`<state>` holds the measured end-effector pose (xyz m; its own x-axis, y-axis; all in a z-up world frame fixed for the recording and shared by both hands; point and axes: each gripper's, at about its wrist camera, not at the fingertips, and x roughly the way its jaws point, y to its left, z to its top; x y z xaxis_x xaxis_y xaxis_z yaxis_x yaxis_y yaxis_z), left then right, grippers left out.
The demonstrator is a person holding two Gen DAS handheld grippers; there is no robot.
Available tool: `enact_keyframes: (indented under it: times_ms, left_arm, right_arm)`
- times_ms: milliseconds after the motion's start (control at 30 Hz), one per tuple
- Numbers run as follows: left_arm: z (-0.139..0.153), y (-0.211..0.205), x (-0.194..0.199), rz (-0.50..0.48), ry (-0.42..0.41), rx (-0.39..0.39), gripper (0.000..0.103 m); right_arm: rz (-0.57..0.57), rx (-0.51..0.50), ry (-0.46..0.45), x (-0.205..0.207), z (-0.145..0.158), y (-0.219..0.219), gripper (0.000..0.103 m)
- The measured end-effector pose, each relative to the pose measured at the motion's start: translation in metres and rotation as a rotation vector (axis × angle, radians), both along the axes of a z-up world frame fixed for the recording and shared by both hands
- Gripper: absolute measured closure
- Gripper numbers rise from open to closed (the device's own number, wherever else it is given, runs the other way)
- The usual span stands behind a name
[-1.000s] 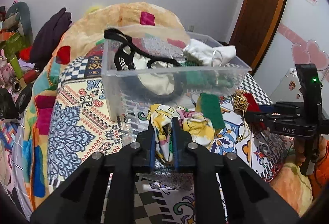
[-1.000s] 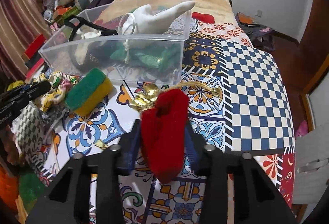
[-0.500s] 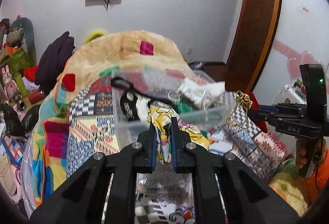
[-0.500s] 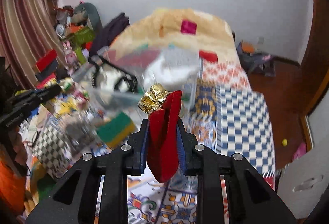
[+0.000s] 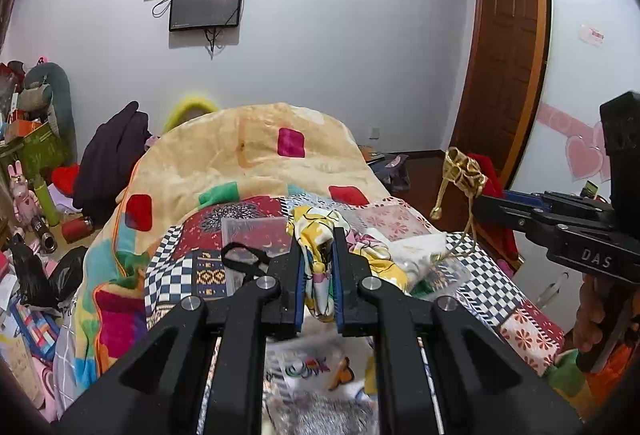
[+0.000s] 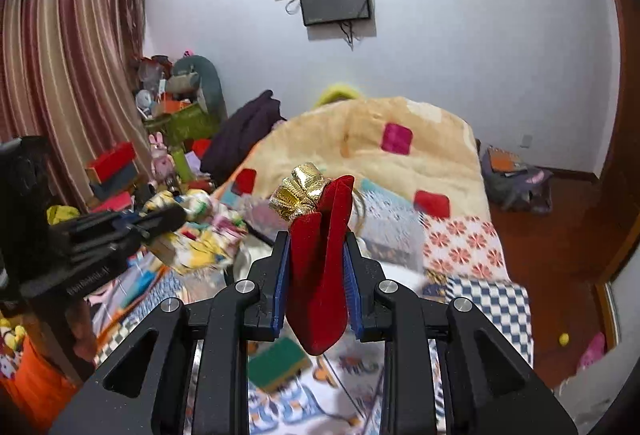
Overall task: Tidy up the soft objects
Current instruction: 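Lift the red pouch and yellow cloth and carry them over the box, then open the right tool over the box while the left tool releases the yellow cloth inside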
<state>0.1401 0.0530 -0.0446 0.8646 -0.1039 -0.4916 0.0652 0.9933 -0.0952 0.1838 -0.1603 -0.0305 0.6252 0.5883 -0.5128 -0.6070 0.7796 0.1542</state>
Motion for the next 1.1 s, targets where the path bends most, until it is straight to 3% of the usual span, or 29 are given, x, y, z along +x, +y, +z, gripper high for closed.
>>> enact_keyframes:
  times_ms: [167, 467, 633, 767, 867, 933, 1033, 1100]
  left_arm:
    - [-0.013, 0.005, 0.024, 0.006, 0.042, -0.009, 0.093]
    - [-0.057, 0.006, 0.059, -0.001, 0.168, 0.0, 0.093]
    - [-0.074, 0.002, 0.07, -0.017, 0.221, 0.007, 0.093]
    - [-0.078, 0.001, 0.07, -0.021, 0.237, 0.015, 0.092]
    - [-0.075, 0.002, 0.067, -0.025, 0.235, 0.0, 0.087]
    - [-0.071, 0.004, 0.064, -0.028, 0.23, -0.01, 0.084]
    - [-0.062, 0.007, 0.057, -0.019, 0.211, -0.021, 0.073]
    - [-0.054, 0.008, 0.051, -0.012, 0.189, -0.029, 0.062]
  right_arm:
    - [0.022, -0.018, 0.004, 0.012, -0.008, 0.019, 0.08]
    - [0.044, -0.118, 0.101, 0.037, -0.06, 0.042, 0.079]
    - [0.044, -0.179, 0.107, 0.038, -0.072, 0.051, 0.077]
    - [0.051, -0.207, 0.096, 0.035, -0.072, 0.054, 0.065]
    - [0.05, -0.207, 0.089, 0.033, -0.069, 0.053, 0.053]
    - [0.045, -0.203, 0.081, 0.03, -0.065, 0.051, 0.051]
    - [0.046, -0.191, 0.075, 0.029, -0.059, 0.048, 0.051]
    - [0.043, -0.185, 0.072, 0.027, -0.054, 0.045, 0.044]
